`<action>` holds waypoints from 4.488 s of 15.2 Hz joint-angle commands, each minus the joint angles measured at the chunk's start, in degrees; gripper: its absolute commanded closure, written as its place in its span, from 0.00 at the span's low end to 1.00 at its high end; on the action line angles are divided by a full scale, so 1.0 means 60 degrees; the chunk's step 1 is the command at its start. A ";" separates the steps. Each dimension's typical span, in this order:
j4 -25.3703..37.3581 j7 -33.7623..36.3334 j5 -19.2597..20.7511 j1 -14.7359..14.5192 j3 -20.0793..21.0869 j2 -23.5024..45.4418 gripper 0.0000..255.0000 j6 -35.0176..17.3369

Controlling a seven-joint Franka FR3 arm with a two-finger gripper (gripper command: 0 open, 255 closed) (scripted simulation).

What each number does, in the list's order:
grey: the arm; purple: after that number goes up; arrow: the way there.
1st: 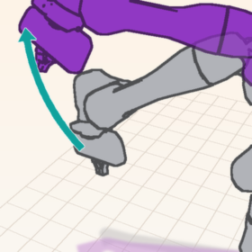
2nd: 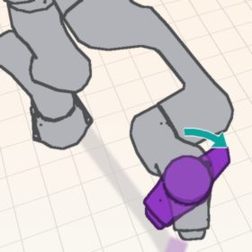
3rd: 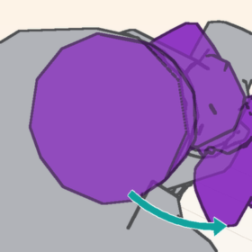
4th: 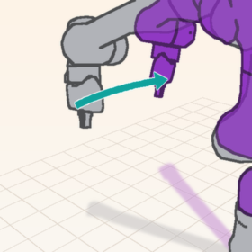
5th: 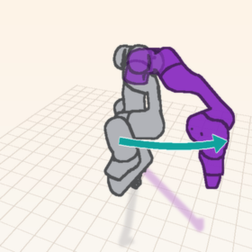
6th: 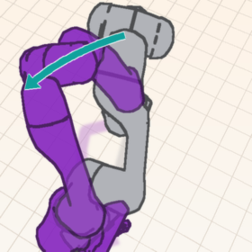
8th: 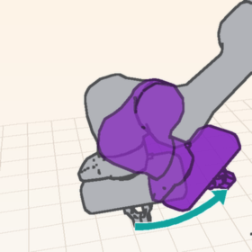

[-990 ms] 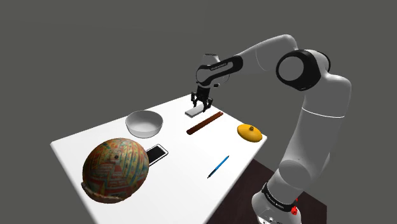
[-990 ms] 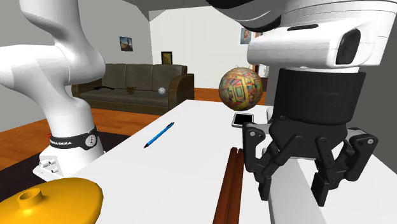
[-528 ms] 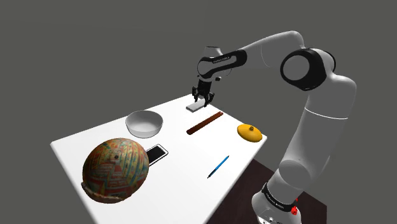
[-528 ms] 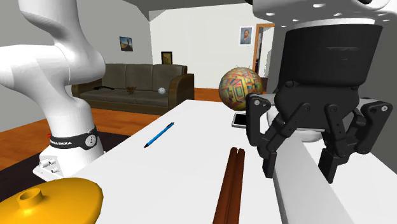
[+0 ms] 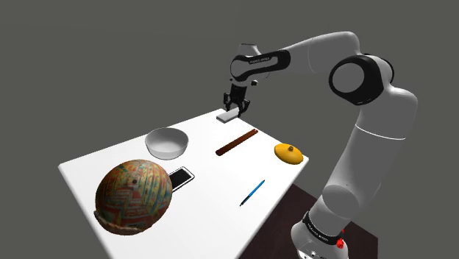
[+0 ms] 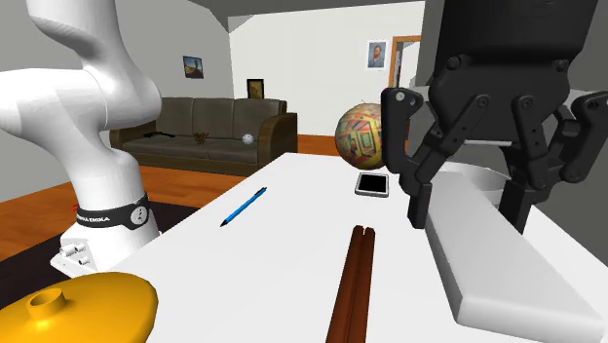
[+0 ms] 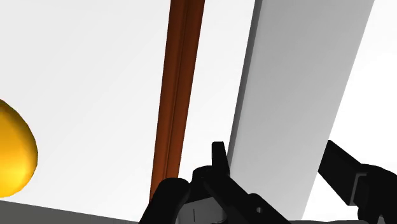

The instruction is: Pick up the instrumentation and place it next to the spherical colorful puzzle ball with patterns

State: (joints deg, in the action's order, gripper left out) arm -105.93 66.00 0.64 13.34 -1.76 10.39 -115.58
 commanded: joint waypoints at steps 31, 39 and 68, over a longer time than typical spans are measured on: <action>0.0046 0.1016 0.0014 -0.0554 0.0492 -0.2515 1.00 0.2577; -0.2101 0.2292 -0.0282 -0.1153 0.1269 -0.4576 1.00 0.2494; -0.5203 0.6452 -0.2675 -0.3285 0.4566 -0.7993 1.00 0.2460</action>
State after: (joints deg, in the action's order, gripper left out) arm -136.34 104.80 -15.31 -6.37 25.47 -37.69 -99.86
